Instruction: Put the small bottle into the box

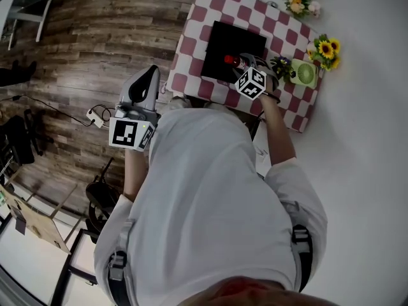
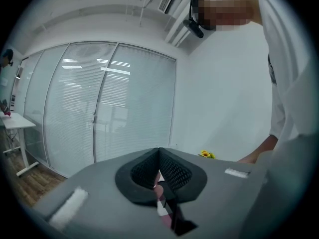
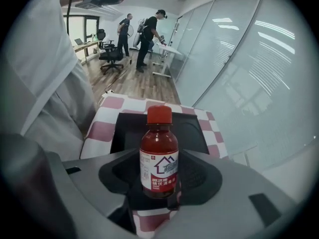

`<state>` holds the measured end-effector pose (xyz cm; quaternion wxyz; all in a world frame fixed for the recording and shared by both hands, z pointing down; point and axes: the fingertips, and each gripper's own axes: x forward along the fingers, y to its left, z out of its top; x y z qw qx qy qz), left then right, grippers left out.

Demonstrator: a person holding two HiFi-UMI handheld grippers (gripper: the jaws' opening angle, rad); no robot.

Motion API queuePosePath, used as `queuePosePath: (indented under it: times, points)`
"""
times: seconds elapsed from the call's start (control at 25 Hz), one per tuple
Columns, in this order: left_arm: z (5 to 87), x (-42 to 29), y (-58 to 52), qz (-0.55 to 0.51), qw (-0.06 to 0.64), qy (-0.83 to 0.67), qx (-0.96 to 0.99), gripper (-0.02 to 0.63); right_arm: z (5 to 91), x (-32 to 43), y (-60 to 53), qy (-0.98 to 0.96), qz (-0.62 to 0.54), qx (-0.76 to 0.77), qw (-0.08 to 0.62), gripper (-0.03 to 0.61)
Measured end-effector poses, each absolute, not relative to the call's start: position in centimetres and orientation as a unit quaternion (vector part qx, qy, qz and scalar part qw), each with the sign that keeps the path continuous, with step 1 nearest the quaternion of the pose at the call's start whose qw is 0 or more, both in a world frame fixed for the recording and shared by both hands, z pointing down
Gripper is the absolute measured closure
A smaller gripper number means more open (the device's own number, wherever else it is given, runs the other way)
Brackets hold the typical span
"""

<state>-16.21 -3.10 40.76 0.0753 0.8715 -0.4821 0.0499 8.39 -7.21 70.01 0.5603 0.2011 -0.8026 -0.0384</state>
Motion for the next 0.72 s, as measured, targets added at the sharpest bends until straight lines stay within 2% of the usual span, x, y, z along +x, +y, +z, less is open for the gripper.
queuePosePath:
  times: [0.24, 0.72]
  points:
    - [41.6, -17.9, -2.3, 0.064, 0.086, -0.500, 0.860, 0.612, 74.1, 8.9, -6.8, -0.781, -0.030, 0.168, 0.601, 0.354]
    - [42.4, -18.9, -1.7, 0.079, 0.094, -0.511, 0.851, 0.612, 78.2, 8.9, -5.9, -0.768, 0.009, 0.121, 0.629, 0.354]
